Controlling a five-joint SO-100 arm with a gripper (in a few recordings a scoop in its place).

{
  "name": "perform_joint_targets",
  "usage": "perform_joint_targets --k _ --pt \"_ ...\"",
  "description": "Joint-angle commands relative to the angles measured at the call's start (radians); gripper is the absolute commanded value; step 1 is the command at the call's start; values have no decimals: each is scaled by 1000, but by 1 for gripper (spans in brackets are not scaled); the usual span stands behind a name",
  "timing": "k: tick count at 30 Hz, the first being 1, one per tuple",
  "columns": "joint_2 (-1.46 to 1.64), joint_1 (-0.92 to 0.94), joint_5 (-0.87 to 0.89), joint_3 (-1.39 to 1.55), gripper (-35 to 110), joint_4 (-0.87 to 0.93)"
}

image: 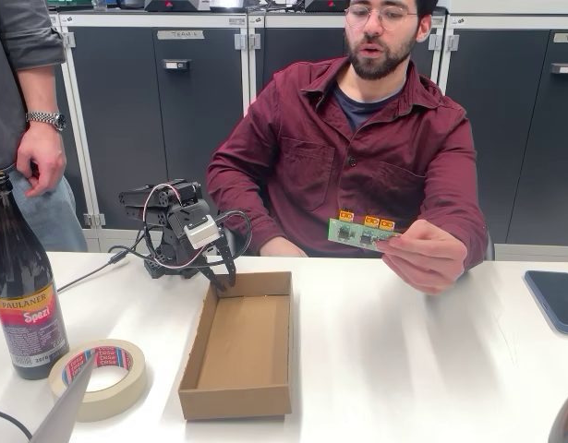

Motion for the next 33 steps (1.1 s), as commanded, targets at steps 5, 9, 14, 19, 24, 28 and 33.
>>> perform_joint_targets --k 5,9,14,19,24,28,33 --pt "-3 34 37 34 -2 26" --pt "-3 89 204 28 -5 -57" --pt "-3 206 407 25 -5 -187" --pt "-17 241 560 18 -5 -272" --pt "-6 221 584 17 -5 -262" --pt "-6 227 592 2 -5 -242" --pt "-6 204 660 -127 -5 -89"
